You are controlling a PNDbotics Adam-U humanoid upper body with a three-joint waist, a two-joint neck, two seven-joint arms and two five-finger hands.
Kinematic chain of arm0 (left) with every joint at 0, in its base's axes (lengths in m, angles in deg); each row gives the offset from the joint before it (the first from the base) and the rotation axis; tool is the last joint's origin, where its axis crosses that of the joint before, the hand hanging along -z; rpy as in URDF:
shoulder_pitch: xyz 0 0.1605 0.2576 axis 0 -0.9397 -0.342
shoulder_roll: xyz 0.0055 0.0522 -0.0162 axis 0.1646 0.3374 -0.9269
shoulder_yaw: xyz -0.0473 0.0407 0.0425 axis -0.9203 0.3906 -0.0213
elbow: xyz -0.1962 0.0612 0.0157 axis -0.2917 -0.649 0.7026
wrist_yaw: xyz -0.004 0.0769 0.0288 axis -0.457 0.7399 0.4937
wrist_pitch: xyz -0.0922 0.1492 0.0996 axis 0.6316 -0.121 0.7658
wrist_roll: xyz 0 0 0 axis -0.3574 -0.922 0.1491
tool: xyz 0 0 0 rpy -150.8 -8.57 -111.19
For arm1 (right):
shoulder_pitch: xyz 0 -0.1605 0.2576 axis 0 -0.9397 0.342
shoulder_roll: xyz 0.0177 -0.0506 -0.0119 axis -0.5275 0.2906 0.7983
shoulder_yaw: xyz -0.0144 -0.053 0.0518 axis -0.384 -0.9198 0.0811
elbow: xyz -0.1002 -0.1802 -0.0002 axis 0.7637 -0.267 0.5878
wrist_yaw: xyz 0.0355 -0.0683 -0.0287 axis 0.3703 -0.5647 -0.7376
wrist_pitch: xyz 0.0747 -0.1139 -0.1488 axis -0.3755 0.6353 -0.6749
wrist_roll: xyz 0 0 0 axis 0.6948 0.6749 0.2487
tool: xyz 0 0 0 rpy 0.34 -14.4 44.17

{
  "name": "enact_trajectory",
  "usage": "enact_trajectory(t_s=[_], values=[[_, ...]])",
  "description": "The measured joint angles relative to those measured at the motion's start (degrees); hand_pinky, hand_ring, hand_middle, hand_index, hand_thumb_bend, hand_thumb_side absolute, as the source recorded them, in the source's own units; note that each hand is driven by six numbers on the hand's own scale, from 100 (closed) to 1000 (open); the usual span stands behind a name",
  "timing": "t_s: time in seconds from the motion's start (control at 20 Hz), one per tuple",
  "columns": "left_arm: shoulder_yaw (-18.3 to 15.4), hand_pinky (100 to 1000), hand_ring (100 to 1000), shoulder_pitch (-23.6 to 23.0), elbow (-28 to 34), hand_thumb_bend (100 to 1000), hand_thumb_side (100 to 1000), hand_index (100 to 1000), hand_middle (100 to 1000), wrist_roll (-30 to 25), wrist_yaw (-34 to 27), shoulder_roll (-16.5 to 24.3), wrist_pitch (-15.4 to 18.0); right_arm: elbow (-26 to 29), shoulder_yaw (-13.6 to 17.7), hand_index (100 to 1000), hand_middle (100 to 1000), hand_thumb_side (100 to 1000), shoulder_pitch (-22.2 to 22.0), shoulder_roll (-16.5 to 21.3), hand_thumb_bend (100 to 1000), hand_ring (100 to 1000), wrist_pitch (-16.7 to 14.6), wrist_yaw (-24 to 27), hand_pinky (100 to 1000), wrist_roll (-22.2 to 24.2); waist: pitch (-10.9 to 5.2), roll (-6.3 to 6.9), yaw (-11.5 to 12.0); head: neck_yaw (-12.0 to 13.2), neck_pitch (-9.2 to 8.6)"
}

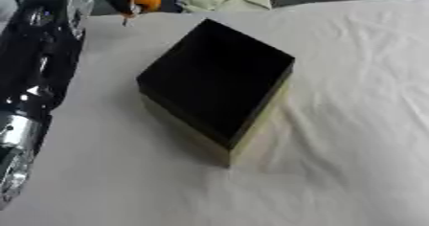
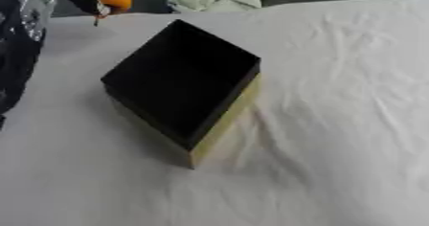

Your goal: Pick up objects on the table and place them in the box.

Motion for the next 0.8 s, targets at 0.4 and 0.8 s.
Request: enact_trajectory(t_s=[0.4, 0.8], values=[[6.8, 222, 459, -2.9, 11.0, 380, 100, 513, 486, 1.3, -11.9, 0.1, 5.6, 0.0, 0.2, 864, 676, 1000, 0.1, 0.0, 278, 765, -0.2, 0.3, 778, -0.3, -0.58, -0.01, -0.1, -0.5, 0.18], [12.0, 239, 480, -6.3, 19.9, 404, 100, 530, 504, 1.0, -19.0, -1.3, 7.5, 0.0, 0.4, 864, 676, 1000, 0.3, 0.0, 279, 765, -0.4, 0.3, 778, -0.6, -0.69, -0.02, -0.1, -0.5, 0.5]])
